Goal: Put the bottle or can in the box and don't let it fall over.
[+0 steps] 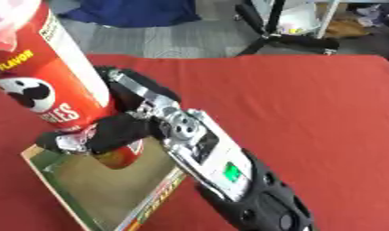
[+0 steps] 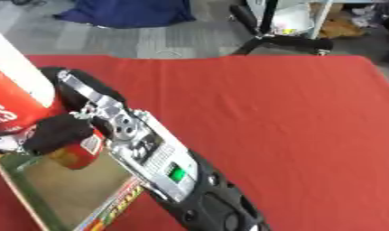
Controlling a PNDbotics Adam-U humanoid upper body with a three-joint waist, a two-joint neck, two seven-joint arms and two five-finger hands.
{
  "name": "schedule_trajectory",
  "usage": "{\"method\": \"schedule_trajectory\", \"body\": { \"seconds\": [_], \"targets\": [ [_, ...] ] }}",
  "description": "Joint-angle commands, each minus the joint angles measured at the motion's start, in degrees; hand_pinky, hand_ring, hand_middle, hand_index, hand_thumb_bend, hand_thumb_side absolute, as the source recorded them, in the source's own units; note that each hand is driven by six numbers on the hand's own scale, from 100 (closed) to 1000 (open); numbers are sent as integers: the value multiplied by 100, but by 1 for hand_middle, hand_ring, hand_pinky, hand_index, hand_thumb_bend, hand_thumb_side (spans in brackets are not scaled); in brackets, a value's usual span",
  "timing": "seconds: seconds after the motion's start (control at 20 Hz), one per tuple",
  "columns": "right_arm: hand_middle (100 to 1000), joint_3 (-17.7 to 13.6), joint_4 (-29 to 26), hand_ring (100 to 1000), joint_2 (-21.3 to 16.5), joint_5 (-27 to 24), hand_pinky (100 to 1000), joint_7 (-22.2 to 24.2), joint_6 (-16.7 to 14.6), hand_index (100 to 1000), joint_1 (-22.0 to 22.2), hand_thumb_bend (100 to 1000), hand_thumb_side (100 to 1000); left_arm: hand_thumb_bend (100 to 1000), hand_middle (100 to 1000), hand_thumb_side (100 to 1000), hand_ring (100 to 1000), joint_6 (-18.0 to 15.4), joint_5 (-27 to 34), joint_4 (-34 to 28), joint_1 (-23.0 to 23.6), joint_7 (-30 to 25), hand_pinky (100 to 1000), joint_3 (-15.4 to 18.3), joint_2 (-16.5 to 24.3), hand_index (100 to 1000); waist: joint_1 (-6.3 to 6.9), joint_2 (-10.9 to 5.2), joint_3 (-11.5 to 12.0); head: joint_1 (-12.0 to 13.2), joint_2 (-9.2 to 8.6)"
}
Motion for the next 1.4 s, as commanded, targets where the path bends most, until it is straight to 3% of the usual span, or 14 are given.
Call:
{"method": "schedule_trajectory", "body": {
  "seconds": [0.05, 0.1, 0.15, 0.2, 0.3, 0.35, 0.45, 0.5, 0.9, 1.25, 1.4],
  "targets": [
    [633, -21, 60, 981, 32, 81, 824, -7, -220, 740, -126, 569, 100, 200, 787, 934, 861, -8, 12, -79, -75, -15, 850, 37, 127, 804, 32, -65, 6, -3, -9],
    [675, -19, 78, 990, 25, 109, 826, 0, -278, 771, -125, 587, 100, 200, 787, 934, 861, -8, 11, -79, -75, -16, 850, 37, 124, 804, 32, -63, 6, 0, -7],
    [813, -14, 91, 1000, 19, 148, 835, 22, -342, 880, -123, 646, 100, 199, 787, 934, 861, -8, 11, -79, -75, -17, 850, 38, 123, 804, 32, -62, 5, 2, -8],
    [864, -8, 99, 1000, 9, 216, 844, 62, -421, 919, -120, 667, 100, 200, 787, 934, 861, -8, 11, -79, -76, -16, 850, 40, 123, 804, 32, -62, 3, 6, -8],
    [983, -7, 126, 1000, -13, 450, 874, 164, -568, 997, -108, 551, 345, 200, 786, 934, 861, -10, 13, -81, -79, -17, 850, 41, 126, 804, 34, -64, 0, 14, -10],
    [1000, -13, 151, 1000, -20, 592, 895, 219, -616, 1000, -101, 540, 538, 201, 786, 933, 860, -10, 14, -81, -80, -16, 850, 42, 128, 804, 36, -66, -2, 16, -11],
    [1000, -39, 211, 1000, -24, 887, 907, 323, -663, 1000, -89, 548, 583, 201, 786, 933, 860, -12, 18, -81, -79, -15, 850, 45, 131, 804, 38, -70, -6, 15, -16],
    [1000, -61, 234, 1000, -24, 1002, 923, 359, -671, 1000, -82, 556, 667, 202, 786, 933, 861, -12, 20, -80, -77, -14, 850, 46, 130, 804, 39, -70, -10, 17, -19],
    [1000, -267, 138, 1000, -55, 1130, 900, 299, -614, 1000, -61, 545, 614, 202, 786, 935, 860, -11, 26, -76, -61, -28, 851, 49, 125, 805, 57, -79, -51, 46, -17],
    [999, -587, -335, 1000, -206, 689, 848, 6, -457, 991, -53, 515, 378, 202, 785, 934, 859, -15, 28, -66, -20, -14, 851, 68, 129, 805, 85, -117, -101, 85, -3],
    [969, -830, -606, 1000, -351, 392, 832, -244, -278, 970, -28, 514, 344, 201, 785, 933, 858, -17, 26, -62, 9, -1, 851, 78, 134, 804, 105, -139, -136, 106, 8]
  ]
}}
